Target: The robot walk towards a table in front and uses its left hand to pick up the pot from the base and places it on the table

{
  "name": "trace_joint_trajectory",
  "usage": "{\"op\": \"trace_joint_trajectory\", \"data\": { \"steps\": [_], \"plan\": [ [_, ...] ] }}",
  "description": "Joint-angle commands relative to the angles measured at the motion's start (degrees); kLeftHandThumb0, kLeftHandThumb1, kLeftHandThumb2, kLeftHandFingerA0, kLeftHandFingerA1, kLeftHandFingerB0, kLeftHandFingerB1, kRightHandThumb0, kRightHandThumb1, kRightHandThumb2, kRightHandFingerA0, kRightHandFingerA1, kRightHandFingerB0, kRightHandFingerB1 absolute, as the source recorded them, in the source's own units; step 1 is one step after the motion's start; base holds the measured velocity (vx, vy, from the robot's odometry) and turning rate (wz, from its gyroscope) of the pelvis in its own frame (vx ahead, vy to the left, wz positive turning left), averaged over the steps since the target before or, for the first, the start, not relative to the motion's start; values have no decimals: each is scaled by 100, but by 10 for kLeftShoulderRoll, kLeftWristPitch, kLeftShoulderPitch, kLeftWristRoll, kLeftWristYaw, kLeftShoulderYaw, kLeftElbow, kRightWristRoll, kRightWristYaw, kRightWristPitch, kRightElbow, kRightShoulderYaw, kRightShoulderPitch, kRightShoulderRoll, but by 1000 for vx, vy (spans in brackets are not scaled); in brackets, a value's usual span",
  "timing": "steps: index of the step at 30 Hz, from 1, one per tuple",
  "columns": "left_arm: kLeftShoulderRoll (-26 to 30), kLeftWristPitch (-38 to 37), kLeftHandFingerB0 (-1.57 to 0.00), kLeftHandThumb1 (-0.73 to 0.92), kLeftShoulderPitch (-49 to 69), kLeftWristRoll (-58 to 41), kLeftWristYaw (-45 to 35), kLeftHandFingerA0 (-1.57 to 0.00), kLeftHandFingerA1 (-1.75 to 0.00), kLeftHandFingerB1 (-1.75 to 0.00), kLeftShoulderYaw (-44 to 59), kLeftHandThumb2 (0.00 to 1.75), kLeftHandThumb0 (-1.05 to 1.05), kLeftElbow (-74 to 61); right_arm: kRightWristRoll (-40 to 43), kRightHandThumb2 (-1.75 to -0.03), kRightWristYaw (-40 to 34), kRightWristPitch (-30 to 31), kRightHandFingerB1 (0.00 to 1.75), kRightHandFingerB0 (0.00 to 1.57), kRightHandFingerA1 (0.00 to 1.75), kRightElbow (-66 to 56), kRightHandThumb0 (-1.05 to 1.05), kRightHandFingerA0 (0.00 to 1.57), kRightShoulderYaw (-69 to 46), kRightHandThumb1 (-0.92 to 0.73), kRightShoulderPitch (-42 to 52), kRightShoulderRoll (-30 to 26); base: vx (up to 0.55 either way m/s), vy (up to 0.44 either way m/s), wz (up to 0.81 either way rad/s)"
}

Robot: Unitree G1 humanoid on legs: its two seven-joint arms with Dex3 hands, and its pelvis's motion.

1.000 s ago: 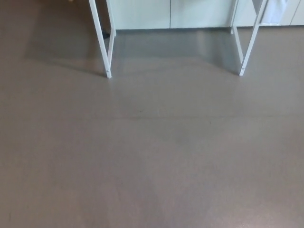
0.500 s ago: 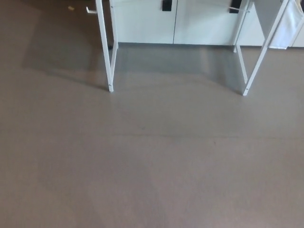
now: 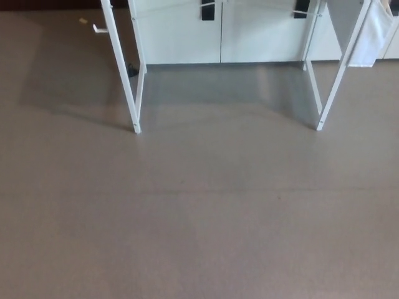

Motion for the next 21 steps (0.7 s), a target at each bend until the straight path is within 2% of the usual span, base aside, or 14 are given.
{"op": "trace_joint_trajectory", "data": {
  "steps": [1, 8, 9, 10, 11, 21],
  "plan": [
    [13, -21, -34, 51, 0, 3, 2, -47, -35, -32, 1, 56, -49, 7, -6, -63, -2, 2, 39, 22, 53, 1, -94, 32, 3, -77, 0, -5, 210, 189, -5],
    [16, -26, -35, 51, 2, 11, 15, -48, -36, -32, -7, 56, -50, 3, -7, -64, -1, 5, 38, 22, 54, -1, -95, 32, 6, -77, -4, -5, 275, 147, 1],
    [14, -21, -36, 50, -2, 5, 13, -49, -36, -33, -4, 56, -47, 5, -7, -103, 1, 5, 47, 18, 58, -1, -105, 29, 6, -68, -4, -5, 204, 59, 6],
    [11, -15, -36, 50, -7, -1, 9, -49, -36, -33, 0, 56, -47, 9, -7, -103, 4, 4, 47, 18, 58, -2, -105, 29, 7, -68, -5, -6, 212, 22, 9],
    [11, -13, -36, 49, -8, -1, 10, -49, -36, -33, 0, 56, -48, 10, -8, -64, 3, 5, 38, 21, 54, -3, -95, 33, 7, -78, -5, -6, 240, -20, 13],
    [13, -18, -35, 50, -10, 6, 14, -49, -36, -32, -6, 56, -47, 9, -4, -64, 9, 11, 38, 23, 52, -4, -92, 36, 2, -77, -8, -5, 317, -177, 17]
  ]
}}
